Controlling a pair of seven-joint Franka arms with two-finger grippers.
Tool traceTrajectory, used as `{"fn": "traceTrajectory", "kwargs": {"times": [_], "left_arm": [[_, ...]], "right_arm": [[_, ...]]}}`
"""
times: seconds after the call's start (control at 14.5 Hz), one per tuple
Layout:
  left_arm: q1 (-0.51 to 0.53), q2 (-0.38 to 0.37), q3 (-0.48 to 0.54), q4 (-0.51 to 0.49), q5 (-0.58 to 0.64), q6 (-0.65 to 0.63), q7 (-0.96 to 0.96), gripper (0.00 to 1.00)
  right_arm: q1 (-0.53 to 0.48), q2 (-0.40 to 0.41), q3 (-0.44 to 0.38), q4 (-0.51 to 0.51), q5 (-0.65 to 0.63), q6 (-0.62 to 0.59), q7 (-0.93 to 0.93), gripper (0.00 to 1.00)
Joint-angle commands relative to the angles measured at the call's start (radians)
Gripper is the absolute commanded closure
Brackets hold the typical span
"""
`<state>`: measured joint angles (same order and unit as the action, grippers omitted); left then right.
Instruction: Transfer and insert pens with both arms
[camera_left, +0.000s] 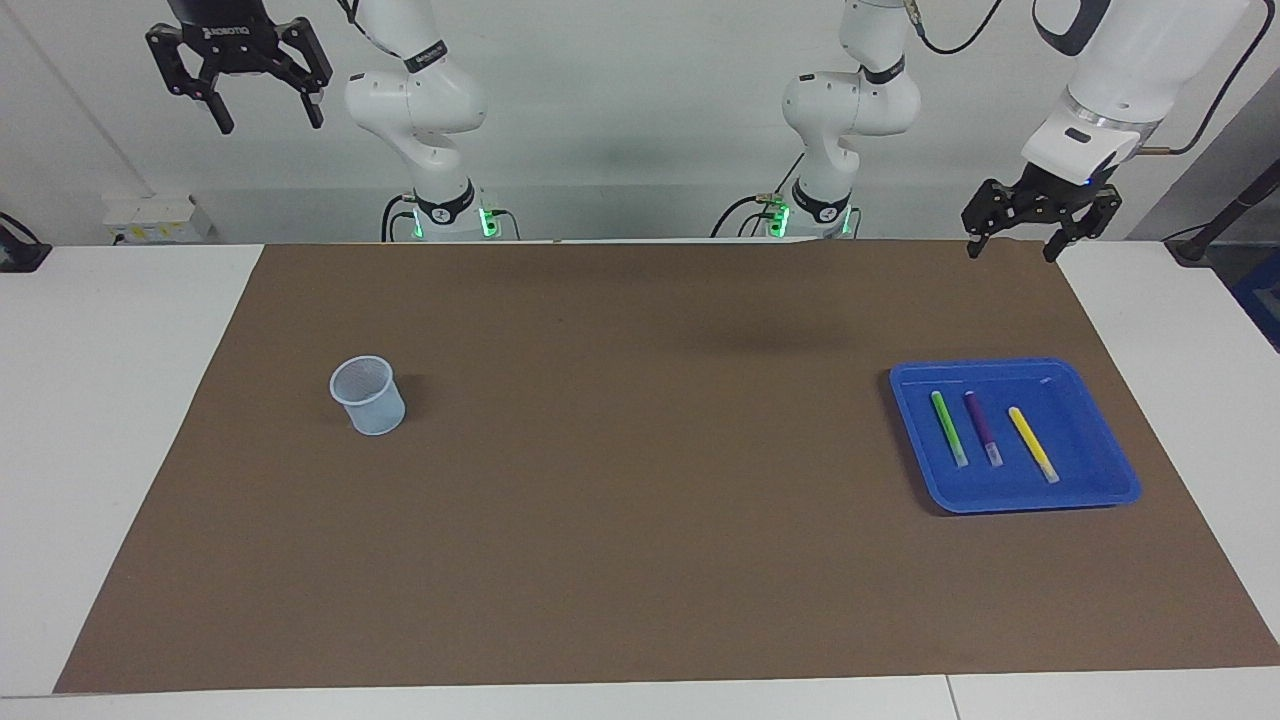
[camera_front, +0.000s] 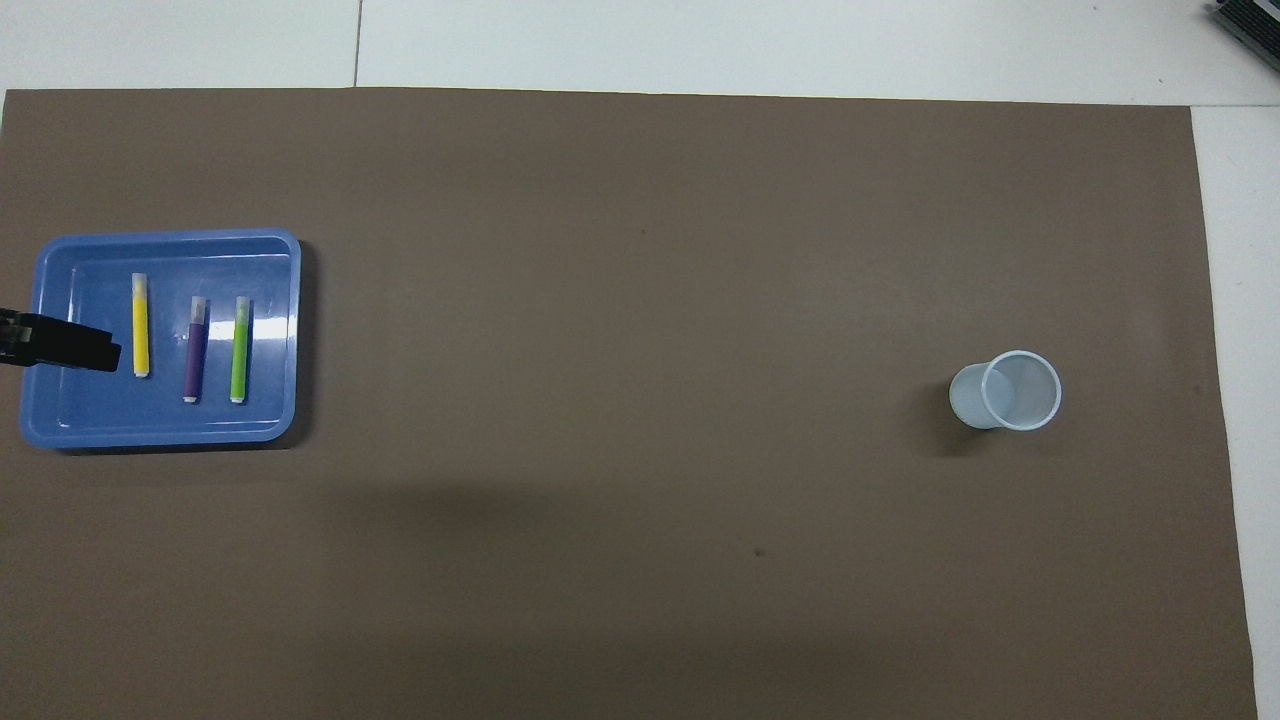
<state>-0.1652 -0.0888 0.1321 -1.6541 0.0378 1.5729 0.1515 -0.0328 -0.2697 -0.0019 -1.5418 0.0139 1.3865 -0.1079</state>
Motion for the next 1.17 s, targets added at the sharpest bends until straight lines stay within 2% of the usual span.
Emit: {"fn": "traceTrajectory", "kwargs": {"times": [0.0,0.07,0.48,0.69,1.1], "left_arm": [[-0.005,-0.005,0.003,0.004,-0.004,0.003,-0.010,0.00],[-0.005,-0.005,0.004,0.004,-0.004,0.003,-0.010,0.00],[-0.005,-0.005,0.004,0.004,-0.004,0.003,-0.010,0.00],[-0.005,-0.005,0.004,0.004,-0.004,0.003,-0.010,0.00],[-0.005,-0.005,0.004,0.004,-0.004,0.003,-0.010,0.00]], "right_arm": [[-0.039,-0.013,-0.016,-0.012,0.003,-0.021,0.014,0.00],[-0.059,-0.013,-0.021,-0.012,0.021,-0.018,0.004,0.00],[-0.035,-0.017,0.028,-0.020,0.032,-0.015,0.000,0.00],[-0.035,-0.065,0.028,-0.110,0.032,-0.007,-0.001,0.00],[-0.035,-0.005,0.016,-0.097,0.029,0.002,0.000,0.00]]}}
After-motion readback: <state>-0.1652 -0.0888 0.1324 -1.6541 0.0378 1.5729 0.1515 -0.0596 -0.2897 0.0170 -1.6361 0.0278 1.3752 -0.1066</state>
